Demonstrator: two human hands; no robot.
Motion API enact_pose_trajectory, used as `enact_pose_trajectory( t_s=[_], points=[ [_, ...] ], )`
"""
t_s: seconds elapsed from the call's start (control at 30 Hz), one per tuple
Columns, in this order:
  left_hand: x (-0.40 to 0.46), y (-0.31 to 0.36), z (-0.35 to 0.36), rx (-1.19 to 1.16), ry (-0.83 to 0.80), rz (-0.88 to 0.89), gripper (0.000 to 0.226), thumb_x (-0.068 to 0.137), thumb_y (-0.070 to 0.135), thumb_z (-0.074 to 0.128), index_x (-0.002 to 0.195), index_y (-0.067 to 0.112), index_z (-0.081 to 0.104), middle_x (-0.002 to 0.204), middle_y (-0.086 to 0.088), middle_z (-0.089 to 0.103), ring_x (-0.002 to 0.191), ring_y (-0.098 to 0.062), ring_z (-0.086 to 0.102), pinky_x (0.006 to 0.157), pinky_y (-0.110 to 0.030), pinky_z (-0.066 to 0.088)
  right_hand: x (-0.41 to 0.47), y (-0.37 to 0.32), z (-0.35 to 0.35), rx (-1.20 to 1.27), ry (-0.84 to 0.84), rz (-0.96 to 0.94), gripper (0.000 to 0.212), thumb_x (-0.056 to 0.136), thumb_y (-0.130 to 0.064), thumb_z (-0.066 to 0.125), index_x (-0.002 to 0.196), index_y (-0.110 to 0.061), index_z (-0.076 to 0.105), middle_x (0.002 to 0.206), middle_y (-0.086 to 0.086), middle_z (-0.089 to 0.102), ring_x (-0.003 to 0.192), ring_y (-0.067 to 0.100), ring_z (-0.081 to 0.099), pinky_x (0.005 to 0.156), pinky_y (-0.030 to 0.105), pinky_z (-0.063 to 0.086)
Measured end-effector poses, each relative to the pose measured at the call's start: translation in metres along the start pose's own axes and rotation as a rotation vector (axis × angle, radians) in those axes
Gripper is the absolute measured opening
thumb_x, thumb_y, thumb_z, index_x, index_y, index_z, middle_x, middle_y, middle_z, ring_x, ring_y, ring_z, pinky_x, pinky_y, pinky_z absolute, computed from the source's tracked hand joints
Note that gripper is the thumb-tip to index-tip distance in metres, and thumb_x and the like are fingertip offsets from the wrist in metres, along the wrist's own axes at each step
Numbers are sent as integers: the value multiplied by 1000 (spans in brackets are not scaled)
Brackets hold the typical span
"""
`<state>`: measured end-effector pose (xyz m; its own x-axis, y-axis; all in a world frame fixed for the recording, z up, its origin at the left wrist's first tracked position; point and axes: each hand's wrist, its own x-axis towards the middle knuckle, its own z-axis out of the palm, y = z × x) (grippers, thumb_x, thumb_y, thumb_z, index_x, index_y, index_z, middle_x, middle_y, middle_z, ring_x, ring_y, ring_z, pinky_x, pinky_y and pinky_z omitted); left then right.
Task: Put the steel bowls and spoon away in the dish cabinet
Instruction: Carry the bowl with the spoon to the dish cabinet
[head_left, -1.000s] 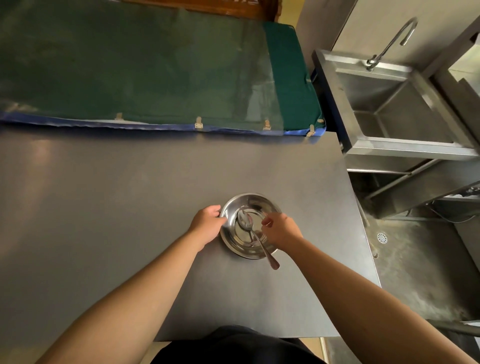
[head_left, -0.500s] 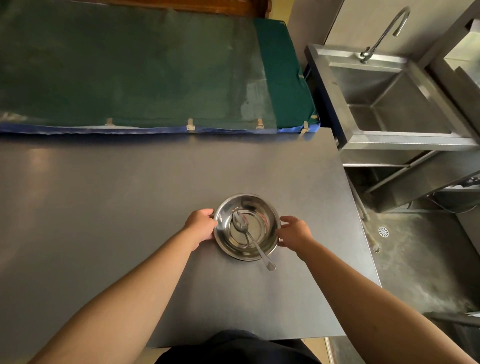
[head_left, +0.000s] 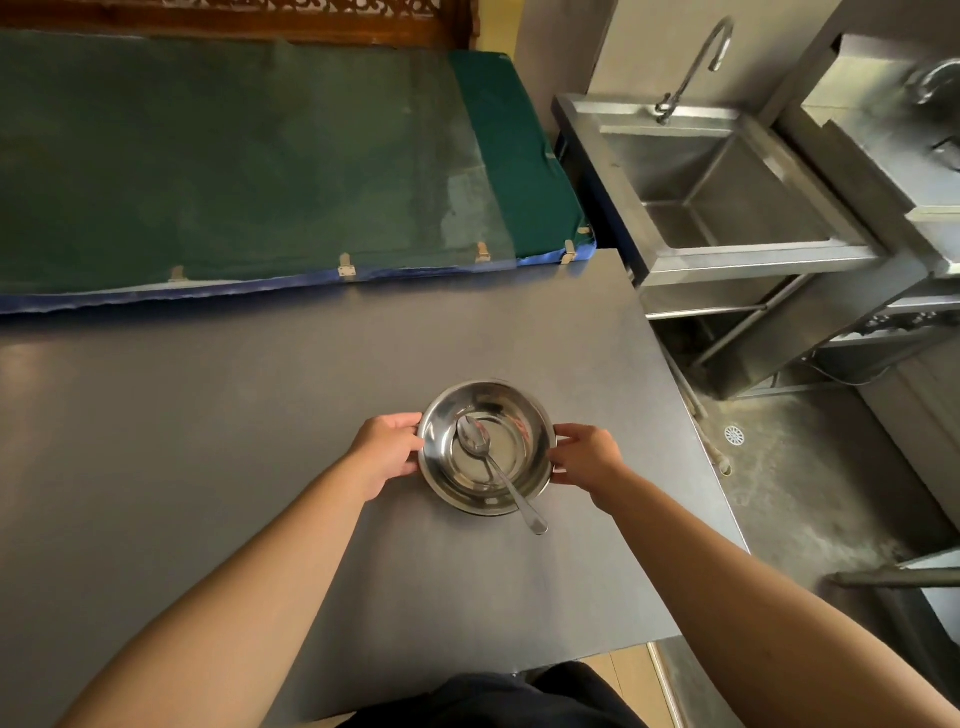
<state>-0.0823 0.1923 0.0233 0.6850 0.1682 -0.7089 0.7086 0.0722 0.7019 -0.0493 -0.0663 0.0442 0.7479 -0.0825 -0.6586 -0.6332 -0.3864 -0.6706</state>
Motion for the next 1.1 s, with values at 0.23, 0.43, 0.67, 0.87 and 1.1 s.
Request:
enact_pose_trajectory(
  t_s=[0.23, 0.43, 0.67, 0.87, 1.1],
  points=[
    [-29, 43, 7, -50, -172, 122, 37, 89, -11, 60, 121, 6, 65, 109, -10, 73, 92, -26, 73, 71, -35, 62, -36, -9, -32, 91, 98, -65, 46, 84, 10, 68, 129, 3, 62, 91, 15, 74, 79, 28, 71, 56, 26, 61],
    [-61, 79, 31, -52, -269, 185, 32, 87, -11, 62, 112, 8, 69, 106, -13, 76, 91, -27, 73, 69, -32, 62, -65, -12, -78, 181, 142, -172, 38, 87, 2, 71, 125, 2, 66, 93, 14, 78, 79, 28, 78, 66, 32, 64],
    [-104, 110, 97, 4, -401, 258, 29, 89, -10, 59, 105, 10, 72, 96, -11, 78, 80, -19, 74, 72, -31, 62, -114, 8, -159, 343, 236, -272, 31, 89, 3, 69, 120, 0, 68, 94, 14, 79, 78, 28, 78, 71, 37, 64],
    [-173, 109, 214, 110, -538, 324, 31, 90, -7, 60, 114, 8, 70, 108, -14, 76, 90, -23, 74, 76, -33, 62, -184, 77, -264, 445, 387, -323, 19, 89, 3, 69, 101, -11, 74, 79, 6, 79, 67, 21, 76, 58, 26, 59],
    [-264, 68, 377, 190, -700, 353, 33, 90, -7, 60, 121, 2, 65, 106, -17, 75, 89, -25, 75, 70, -31, 62, -273, 195, -395, 569, 562, -329, 25, 87, 5, 70, 111, -2, 74, 91, 18, 78, 78, 31, 77, 73, 37, 63]
  ],
)
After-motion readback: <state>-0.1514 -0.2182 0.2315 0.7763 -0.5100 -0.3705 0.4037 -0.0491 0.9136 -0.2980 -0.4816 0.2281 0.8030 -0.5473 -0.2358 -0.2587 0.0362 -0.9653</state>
